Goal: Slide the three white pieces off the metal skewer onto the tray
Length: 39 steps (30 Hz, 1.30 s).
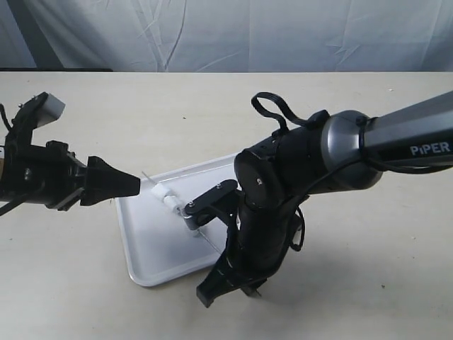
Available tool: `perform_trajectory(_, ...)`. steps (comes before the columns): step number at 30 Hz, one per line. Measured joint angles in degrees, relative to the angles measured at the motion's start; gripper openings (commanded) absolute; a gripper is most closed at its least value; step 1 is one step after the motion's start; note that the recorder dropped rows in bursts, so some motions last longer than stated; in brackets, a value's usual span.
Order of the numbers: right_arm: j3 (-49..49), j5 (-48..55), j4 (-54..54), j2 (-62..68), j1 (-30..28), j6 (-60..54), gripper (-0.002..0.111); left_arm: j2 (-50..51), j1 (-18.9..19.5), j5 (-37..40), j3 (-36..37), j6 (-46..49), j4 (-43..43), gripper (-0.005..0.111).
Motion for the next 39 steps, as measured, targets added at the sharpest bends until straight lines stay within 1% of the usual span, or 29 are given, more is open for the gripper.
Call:
perform_trajectory(6,0.3,-1.6,2.5,-0.6,0.0,0.0,-0.001,-2.0,0.0,2.0,-0.2,-2.4,0.0,0.055)
perform_trajectory(13,1.8,-2.9,3.3,-5.9,-0.4,0.0,-0.001,-2.6,0.0,2.9,-0.2,-5.9,0.0,0.055)
perform_trajectory(16,3.6,-3.1,3.9,-9.0,-1.1,0.0,-0.001,-2.8,1.5,2.1,-0.2,-7.8,0.0,0.055)
perform_trajectory(20,8.2,-3.9,4.7,-13.8,-1.4,0.0,-0.001,-2.8,4.4,-1.3,-0.2,-9.8,-0.2,0.055)
perform_trajectory(22,10.7,-5.4,6.3,-16.5,-1.4,0.0,-0.001,-2.8,4.7,-3.7,-0.2,-10.1,-1.8,0.055)
perform_trajectory(25,14.0,-7.4,8.6,-20.6,-1.4,0.0,-0.001,-2.8,4.7,-7.2,-0.2,-9.6,-6.4,0.055)
perform_trajectory(30,17.5,-8.3,11.3,-26.0,-1.4,-0.1,-0.001,0.2,4.7,-13.1,-0.2,-8.0,-13.5,0.055)
perform_trajectory(32,18.4,-8.9,12.2,-27.8,-1.4,-0.2,-0.001,1.7,4.3,-14.3,-0.2,-7.2,-15.6,0.055)
perform_trajectory(35,18.7,-9.0,13.1,-29.9,-1.4,-0.2,-0.001,3.5,1.9,-14.4,-0.2,-5.4,-18.2,0.055)
perform_trajectory(39,18.7,-9.0,13.7,-31.5,-1.4,-0.3,-0.001,5.5,-3.2,-14.9,-0.2,-0.6,-25.5,0.055)
